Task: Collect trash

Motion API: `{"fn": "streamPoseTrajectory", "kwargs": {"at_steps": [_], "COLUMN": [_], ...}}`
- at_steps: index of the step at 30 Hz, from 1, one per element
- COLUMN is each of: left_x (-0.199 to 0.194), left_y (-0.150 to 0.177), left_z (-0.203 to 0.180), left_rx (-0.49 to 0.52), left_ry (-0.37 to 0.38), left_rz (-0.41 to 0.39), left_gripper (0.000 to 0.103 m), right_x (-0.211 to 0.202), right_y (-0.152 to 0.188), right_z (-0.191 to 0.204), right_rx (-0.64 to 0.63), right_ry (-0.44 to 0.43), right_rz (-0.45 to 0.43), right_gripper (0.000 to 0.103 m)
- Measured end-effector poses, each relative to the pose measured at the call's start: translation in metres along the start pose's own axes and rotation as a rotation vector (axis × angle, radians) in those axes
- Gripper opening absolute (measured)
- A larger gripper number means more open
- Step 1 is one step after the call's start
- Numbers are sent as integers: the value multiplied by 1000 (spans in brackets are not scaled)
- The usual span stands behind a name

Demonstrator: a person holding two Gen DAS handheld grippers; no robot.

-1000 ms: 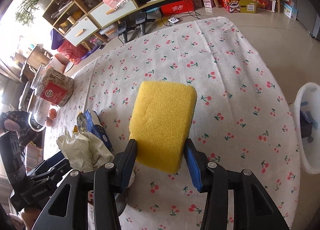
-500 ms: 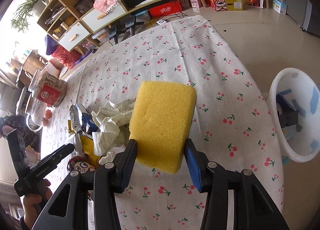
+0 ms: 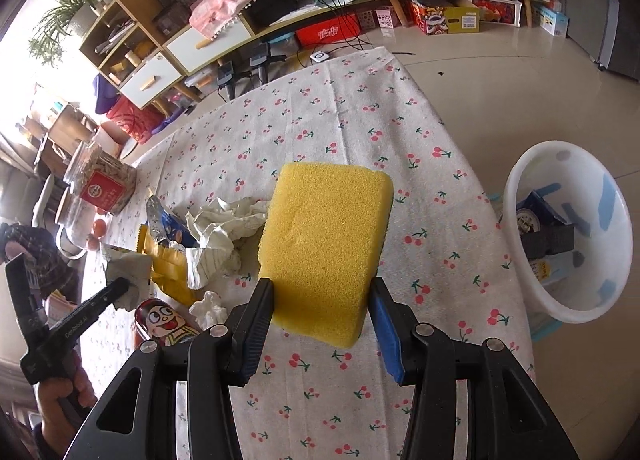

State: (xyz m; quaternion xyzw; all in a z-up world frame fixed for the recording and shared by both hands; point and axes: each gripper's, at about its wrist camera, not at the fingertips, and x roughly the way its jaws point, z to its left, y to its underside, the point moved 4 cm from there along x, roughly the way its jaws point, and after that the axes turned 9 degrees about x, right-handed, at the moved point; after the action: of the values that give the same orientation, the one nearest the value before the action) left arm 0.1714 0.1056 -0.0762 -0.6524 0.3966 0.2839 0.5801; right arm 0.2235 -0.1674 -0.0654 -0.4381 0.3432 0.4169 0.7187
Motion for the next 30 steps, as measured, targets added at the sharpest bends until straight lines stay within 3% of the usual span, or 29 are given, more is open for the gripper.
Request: {"fn": "streamPoseTrajectory", "kwargs": {"at_steps": [8, 13, 22, 30], "left_x": [-27, -32, -15, 3], "left_y": [-7, -11, -22, -23], "left_z": [-20, -52, -125, -191], "left_rx": [14, 75, 174, 272], "left_ry": [19, 48, 161, 218], "left_rz": [-87, -109, -72, -42], "left_gripper": [5, 5, 5, 5], "right_x": [-32, -55, -68, -53], "right_y": [-12, -26, -40, -43], "right_z": [-40, -96, -202, -228], "right_rx": [44, 128, 314, 359], "right_ry": [-5, 42, 137, 142], "right_rz": [-57, -106, -133, -111], "right_gripper": [49, 49, 49, 54]}}
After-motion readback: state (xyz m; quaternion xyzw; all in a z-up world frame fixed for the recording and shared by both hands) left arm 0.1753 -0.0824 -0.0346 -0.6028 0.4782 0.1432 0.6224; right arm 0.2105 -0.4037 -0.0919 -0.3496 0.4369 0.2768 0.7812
